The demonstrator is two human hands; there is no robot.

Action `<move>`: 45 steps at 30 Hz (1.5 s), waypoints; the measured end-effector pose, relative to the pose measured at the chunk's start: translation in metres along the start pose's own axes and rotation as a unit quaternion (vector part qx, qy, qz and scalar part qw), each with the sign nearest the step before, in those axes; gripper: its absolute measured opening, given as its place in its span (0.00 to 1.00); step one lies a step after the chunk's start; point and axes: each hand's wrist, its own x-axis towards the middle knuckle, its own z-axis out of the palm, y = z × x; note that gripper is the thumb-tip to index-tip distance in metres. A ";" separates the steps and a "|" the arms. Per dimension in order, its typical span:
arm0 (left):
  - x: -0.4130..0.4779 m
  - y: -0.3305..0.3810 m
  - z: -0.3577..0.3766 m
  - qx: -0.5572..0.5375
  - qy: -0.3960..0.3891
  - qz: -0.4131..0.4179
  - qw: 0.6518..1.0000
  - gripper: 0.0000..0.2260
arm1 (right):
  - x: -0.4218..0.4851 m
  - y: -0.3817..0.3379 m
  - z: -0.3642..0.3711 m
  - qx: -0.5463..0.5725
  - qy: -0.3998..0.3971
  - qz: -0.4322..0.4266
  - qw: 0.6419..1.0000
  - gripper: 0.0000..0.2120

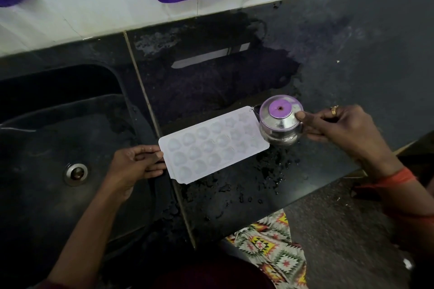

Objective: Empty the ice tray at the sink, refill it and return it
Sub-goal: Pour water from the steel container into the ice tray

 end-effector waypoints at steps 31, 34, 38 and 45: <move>-0.002 -0.005 -0.001 0.001 0.001 -0.002 1.000 0.06 | -0.028 0.014 -0.005 0.001 -0.001 -0.032 0.999 0.15; -0.002 -0.006 -0.002 0.001 0.001 0.000 1.000 0.06 | -0.029 0.014 -0.006 -0.009 -0.002 -0.026 1.000 0.15; -0.001 -0.007 -0.002 -0.001 0.001 0.001 1.000 0.06 | -0.030 0.013 -0.006 -0.015 0.011 -0.021 1.000 0.14; 0.000 -0.008 -0.003 -0.004 0.001 0.005 1.000 0.06 | -0.028 0.017 -0.006 -0.026 0.009 -0.006 1.000 0.15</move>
